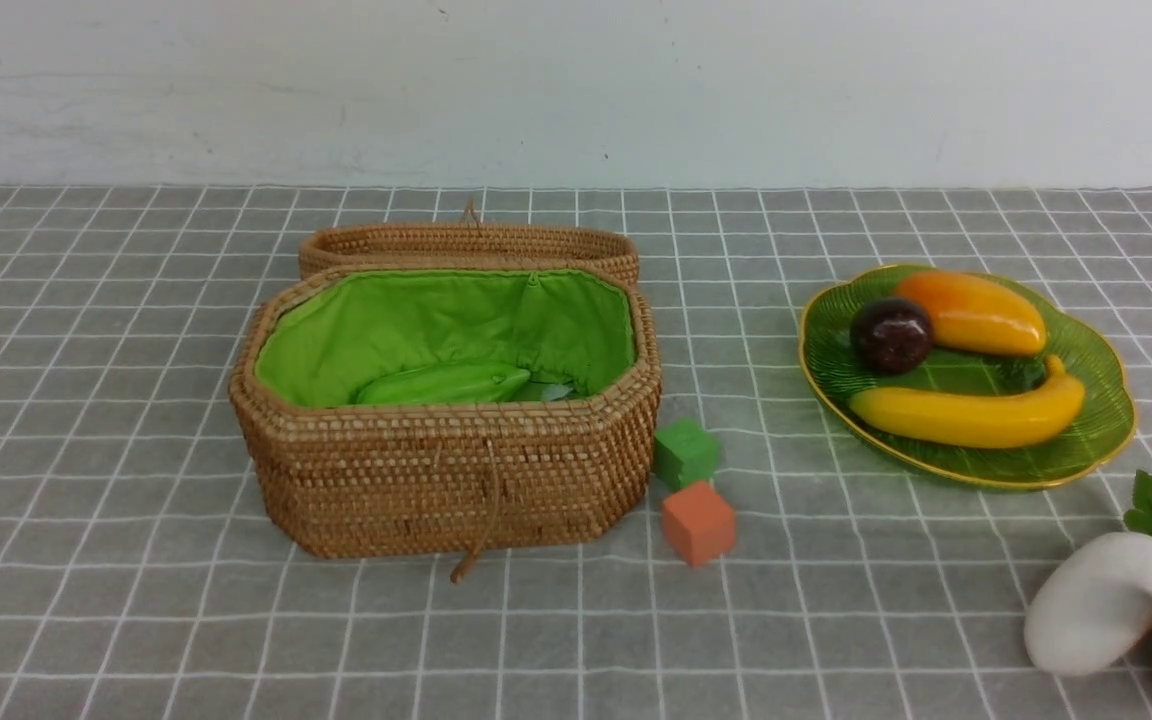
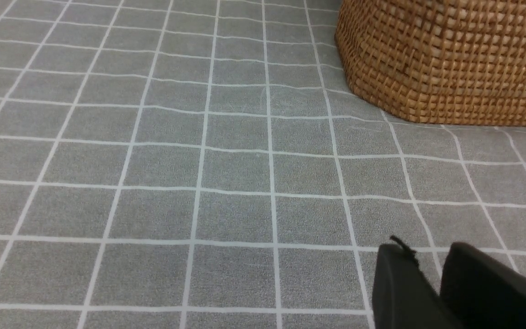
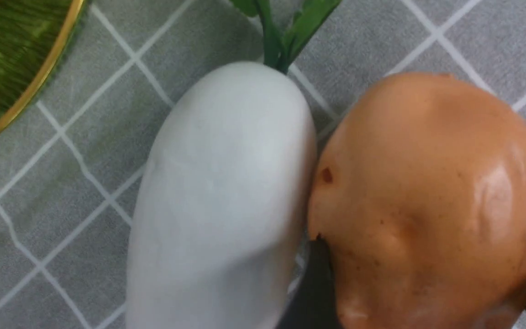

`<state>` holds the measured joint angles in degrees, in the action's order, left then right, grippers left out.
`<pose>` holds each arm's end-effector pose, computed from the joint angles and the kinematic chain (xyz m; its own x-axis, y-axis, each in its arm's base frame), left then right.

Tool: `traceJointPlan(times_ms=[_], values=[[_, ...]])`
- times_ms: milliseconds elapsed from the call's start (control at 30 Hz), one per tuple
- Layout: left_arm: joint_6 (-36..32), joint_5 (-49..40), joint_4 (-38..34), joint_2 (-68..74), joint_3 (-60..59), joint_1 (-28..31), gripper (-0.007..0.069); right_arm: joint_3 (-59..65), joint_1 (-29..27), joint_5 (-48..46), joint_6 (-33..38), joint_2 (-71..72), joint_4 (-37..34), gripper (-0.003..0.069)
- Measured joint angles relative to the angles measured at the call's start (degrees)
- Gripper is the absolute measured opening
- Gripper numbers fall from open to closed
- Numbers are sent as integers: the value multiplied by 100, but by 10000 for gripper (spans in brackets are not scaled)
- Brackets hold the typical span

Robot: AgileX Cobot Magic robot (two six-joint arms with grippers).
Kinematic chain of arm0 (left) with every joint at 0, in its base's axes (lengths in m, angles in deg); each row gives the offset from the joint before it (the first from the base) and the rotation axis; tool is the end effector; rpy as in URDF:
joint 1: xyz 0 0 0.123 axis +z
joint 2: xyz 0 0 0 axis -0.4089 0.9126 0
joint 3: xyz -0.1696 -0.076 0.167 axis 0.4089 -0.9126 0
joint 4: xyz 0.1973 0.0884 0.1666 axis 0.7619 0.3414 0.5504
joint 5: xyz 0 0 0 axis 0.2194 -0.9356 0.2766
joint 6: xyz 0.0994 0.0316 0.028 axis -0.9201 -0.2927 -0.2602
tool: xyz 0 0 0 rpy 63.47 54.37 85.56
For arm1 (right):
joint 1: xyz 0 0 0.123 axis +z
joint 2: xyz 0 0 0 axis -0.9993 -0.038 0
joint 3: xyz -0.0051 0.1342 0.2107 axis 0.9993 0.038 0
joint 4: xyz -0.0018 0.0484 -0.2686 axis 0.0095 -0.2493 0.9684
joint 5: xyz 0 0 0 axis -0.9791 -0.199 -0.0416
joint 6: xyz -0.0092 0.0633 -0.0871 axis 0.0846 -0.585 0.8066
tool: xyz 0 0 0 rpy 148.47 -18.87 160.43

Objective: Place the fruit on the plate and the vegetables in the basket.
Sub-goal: Use the right arm to grab a potato and put it into the left basket

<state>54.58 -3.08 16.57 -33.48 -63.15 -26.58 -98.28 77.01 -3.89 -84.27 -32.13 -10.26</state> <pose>0.1253 -0.0073 0.1630 -0.3233 -0.1226 -0.9383 0.0162 0.9907 -0.1350 0.2668 -0.0504 0.1227 -0.6503 0.6647 -0.3678 0.6262 0.7431 0.2357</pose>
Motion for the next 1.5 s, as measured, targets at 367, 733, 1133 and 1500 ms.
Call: traceJointPlan(times_ms=[367,733,1133,1500], values=[[0,0,0,0,0,0,144,0,0,125,0,-50,29,536],[0,0,0,0,0,0,144,0,0,16,0,37,35,536],[0,0,0,0,0,0,144,24,0,-276,0,560,97,-14],[0,0,0,0,0,0,144,-206,0,-922,0,745,97,94]])
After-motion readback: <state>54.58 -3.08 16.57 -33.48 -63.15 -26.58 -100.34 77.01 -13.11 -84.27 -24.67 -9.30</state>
